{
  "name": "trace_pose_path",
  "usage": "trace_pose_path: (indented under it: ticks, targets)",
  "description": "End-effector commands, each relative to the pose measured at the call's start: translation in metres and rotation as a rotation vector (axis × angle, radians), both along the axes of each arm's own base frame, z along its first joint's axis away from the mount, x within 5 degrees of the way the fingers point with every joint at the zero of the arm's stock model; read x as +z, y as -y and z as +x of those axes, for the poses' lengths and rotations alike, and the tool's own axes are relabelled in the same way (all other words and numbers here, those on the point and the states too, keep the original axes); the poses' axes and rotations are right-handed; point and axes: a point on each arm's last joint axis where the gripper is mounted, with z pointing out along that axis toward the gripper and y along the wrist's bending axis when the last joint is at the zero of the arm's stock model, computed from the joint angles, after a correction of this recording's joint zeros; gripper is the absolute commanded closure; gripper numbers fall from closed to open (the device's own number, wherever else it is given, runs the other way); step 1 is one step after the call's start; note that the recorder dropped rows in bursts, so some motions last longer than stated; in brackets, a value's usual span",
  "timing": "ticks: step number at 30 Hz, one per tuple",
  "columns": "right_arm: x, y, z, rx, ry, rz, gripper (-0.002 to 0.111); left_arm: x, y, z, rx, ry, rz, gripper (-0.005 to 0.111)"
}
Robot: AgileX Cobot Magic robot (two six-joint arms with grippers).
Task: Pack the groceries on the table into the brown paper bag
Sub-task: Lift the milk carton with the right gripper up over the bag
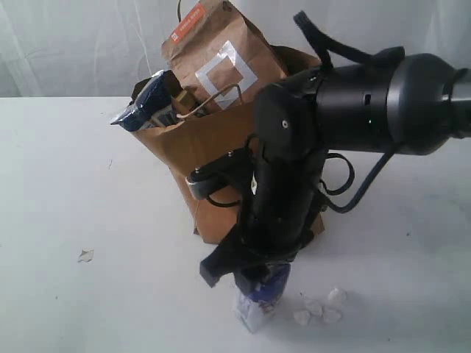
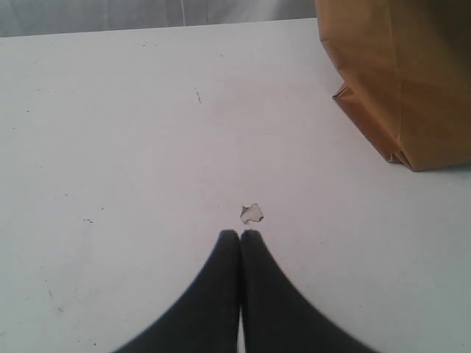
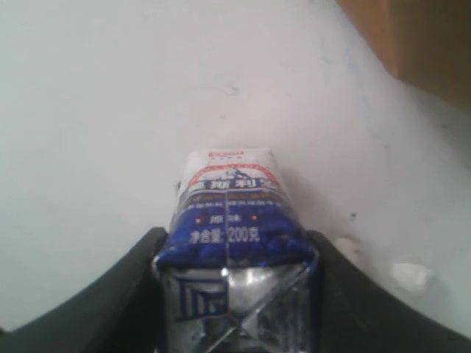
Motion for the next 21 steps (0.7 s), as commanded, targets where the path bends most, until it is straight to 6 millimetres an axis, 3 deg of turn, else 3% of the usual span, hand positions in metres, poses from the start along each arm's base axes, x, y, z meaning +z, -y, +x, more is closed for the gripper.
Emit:
trace_pose_path:
  ticks: [1,13,21]
  targets:
    - [0.026,-0.018,-0.001,-0.053,-0.060,0.161,0.080,-0.001,0.001,0.000,-0.003,-0.004,-0.017,0.107]
    - [0.116,-0.062,0.003,0.086,-0.037,0.672,0.080,-0.001,0.001,0.000,-0.003,-0.004,-0.017,0.107]
    - [0.185,-0.068,0.020,0.080,0.314,0.943,0.080,-0.001,0.001,0.000,-0.003,-0.004,-0.017,0.107]
